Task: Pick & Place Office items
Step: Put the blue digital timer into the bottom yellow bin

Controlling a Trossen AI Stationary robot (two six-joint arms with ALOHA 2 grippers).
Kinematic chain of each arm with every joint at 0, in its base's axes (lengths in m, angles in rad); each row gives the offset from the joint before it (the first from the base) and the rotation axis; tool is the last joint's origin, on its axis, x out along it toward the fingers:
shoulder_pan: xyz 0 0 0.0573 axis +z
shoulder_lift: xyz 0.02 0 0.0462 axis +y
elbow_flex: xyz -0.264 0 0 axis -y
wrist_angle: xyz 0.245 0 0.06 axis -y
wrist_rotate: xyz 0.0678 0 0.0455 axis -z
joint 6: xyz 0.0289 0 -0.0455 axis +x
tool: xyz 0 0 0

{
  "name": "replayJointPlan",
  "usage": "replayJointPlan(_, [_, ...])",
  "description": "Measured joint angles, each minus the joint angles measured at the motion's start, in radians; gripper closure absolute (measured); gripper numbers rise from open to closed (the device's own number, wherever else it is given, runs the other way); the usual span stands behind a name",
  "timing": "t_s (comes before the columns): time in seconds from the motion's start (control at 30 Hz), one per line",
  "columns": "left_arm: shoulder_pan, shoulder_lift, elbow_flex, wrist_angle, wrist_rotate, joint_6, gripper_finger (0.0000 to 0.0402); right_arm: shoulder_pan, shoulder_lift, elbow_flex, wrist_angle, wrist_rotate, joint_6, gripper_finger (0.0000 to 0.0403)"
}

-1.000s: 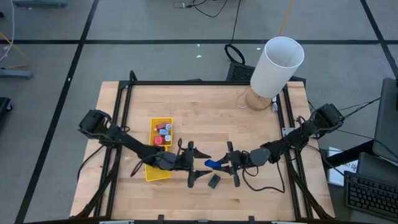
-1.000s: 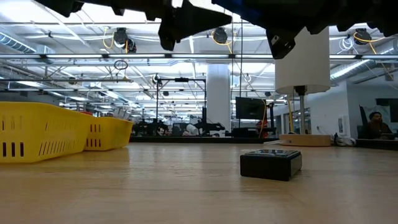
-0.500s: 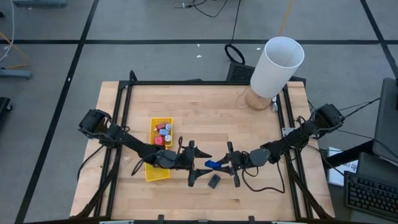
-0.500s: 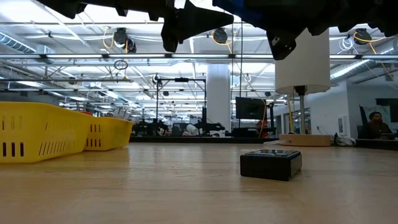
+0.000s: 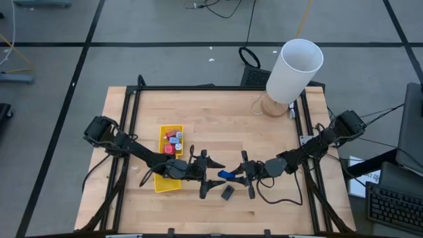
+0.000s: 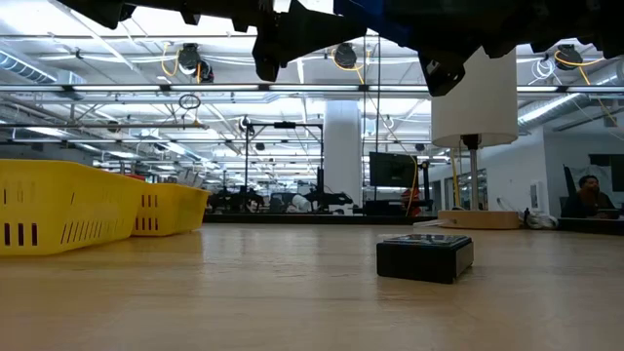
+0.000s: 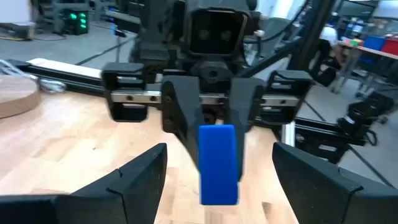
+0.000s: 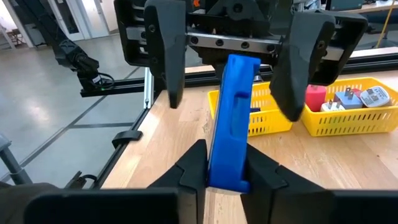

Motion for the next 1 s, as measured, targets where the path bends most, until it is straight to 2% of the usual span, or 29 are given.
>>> replayJointPlan(0.13, [0.000, 0.000, 0.000, 0.000, 0.029, 0.000, 0.0108, 0.000, 0.000, 0.000, 0.000, 0.000, 0.000, 0.0351])
replayJointPlan(0.33, [0.000, -0.001, 0.000, 0.000, 0.029, 0.000, 0.0108, 0.000, 0.000, 0.000, 0.000, 0.001, 0.000, 0.0331])
replayJointPlan(0.6, [0.000, -0.001, 0.000, 0.000, 0.029, 0.000, 0.0108, 0.000, 0.000, 0.000, -0.005, 0.001, 0.000, 0.0351])
replayJointPlan(0.8, [0.000, -0.001, 0.000, 0.000, 0.029, 0.000, 0.0108, 0.000, 0.000, 0.000, -0.006, 0.001, 0.000, 0.0331])
replayJointPlan(1.0, [0.000, -0.001, 0.000, 0.000, 0.029, 0.000, 0.0108, 0.000, 0.000, 0.000, -0.007, 0.002, 0.000, 0.0351])
